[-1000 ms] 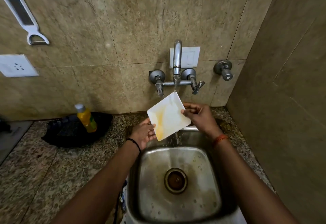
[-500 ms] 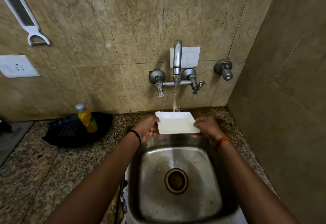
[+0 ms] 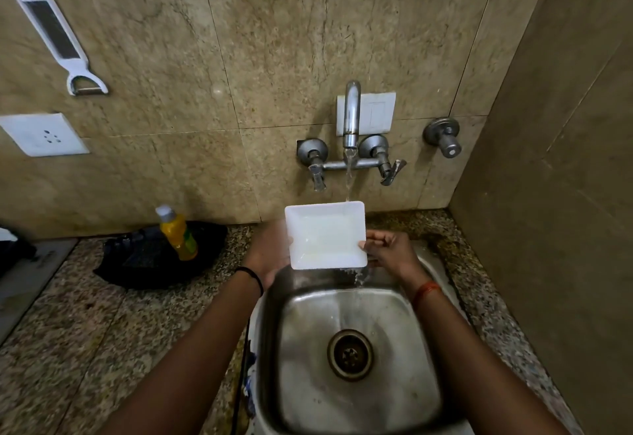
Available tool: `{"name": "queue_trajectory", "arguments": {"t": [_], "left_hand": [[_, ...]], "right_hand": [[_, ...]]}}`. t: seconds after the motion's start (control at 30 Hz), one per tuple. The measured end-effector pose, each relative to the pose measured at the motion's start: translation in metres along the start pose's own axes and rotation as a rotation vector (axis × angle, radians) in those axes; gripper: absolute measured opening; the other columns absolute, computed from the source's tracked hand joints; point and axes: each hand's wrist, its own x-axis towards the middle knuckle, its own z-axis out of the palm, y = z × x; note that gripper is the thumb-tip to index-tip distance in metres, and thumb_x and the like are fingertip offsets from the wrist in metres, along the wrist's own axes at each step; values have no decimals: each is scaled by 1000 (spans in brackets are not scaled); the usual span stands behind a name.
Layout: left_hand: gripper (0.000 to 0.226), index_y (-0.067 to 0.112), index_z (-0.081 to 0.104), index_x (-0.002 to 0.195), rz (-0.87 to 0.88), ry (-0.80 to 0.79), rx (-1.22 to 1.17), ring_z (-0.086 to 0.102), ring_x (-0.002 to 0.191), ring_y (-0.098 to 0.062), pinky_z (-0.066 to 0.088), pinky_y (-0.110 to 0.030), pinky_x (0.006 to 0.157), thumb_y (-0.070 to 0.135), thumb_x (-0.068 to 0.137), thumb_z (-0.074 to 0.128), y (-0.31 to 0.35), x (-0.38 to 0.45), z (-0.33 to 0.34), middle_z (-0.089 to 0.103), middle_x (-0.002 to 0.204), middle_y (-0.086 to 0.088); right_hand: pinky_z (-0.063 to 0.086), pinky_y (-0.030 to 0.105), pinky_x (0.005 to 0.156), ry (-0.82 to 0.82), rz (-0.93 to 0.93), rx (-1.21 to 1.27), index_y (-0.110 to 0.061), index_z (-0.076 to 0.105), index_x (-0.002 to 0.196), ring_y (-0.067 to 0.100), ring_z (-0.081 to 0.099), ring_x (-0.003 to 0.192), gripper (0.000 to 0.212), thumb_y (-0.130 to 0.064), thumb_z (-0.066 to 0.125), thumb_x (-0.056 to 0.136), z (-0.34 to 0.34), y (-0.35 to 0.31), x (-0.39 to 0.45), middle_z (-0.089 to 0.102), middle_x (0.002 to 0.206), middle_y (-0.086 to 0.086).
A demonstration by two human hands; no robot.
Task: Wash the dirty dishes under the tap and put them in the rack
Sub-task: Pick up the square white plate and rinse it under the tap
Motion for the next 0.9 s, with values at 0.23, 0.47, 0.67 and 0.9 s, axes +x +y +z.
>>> {"name": "queue_trajectory", "arguments": {"t": [0.23, 0.47, 0.67, 0.9], "left_hand": [[36, 8, 58, 122, -254, -60, 37, 47, 55, -10, 40, -22, 52, -4, 92, 42, -20, -1, 20, 61, 73, -3], [10, 1, 55, 94, -299, -52, 15, 58, 65, -20, 53, -22, 42, 3, 94, 45, 0, -2, 38, 62, 73, -11], [24, 6, 59, 117, -148, -67, 121, 63, 69, -19, 54, -25, 46, 6, 94, 51, 23, -1, 43, 66, 91, -10], [39, 9, 60, 128, 38, -30, 131, 61, 99, -19, 50, -27, 79, -3, 92, 52, 16, 5, 39, 66, 122, -8]], "right_hand": [[57, 28, 55, 11, -132, -172, -6, 73, 99, 12, 68, 59, 14, -10, 68, 87, -12, -42, -1, 74, 81, 2], [59, 36, 56, 143, 53, -153, 5, 70, 84, 26, 64, 53, 12, -4, 64, 88, -28, -36, 9, 70, 79, 23], [54, 27, 39, 88, 252, -8, 13, 65, 97, 24, 60, 64, 14, 10, 58, 85, -30, 1, 7, 63, 86, 22], [59, 42, 64, 135, 217, 94, -1, 64, 98, 27, 67, 69, 16, 5, 62, 84, -17, 33, 16, 70, 91, 21]]}}
